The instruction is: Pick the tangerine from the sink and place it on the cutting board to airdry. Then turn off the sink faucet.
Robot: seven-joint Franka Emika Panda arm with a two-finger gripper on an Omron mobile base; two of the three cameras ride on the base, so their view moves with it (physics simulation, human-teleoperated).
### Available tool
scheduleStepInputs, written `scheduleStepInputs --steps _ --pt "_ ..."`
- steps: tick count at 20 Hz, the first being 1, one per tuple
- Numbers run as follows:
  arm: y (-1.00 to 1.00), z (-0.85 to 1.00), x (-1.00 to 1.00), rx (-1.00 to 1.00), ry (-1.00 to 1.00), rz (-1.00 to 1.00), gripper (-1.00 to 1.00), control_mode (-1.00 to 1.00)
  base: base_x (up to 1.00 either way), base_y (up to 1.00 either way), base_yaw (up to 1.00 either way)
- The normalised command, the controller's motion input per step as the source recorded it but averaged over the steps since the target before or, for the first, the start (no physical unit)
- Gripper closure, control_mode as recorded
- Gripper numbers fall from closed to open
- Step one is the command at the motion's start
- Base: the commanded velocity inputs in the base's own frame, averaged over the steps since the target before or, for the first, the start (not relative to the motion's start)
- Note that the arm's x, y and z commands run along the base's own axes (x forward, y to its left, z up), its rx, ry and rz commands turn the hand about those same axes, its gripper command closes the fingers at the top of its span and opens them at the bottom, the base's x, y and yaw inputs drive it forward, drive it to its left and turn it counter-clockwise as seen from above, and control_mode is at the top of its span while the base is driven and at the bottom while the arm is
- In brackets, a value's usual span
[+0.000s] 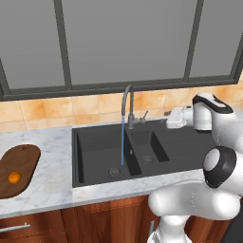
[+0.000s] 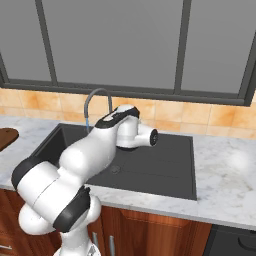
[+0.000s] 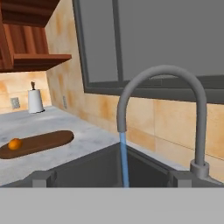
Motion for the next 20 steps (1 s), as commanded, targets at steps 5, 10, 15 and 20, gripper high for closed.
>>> scheduleStepInputs --steps 5,10,15,20 --pt "0.00 -0.16 0.23 0.00 0.00 0.00 -1.00 -1.00 0.00 0.00 0.00" --pt "0.00 -0.06 0.28 0.00 0.00 0.00 -1.00 -1.00 0.00 0.00 0.00" --pt "-0.01 -0.04 0.25 0.00 0.00 0.00 -1.00 -1.00 0.00 0.00 0.00" --pt "-0.05 -0.12 0.26 0.01 0.00 0.00 -1.00 -1.00 0.00 0.00 0.00"
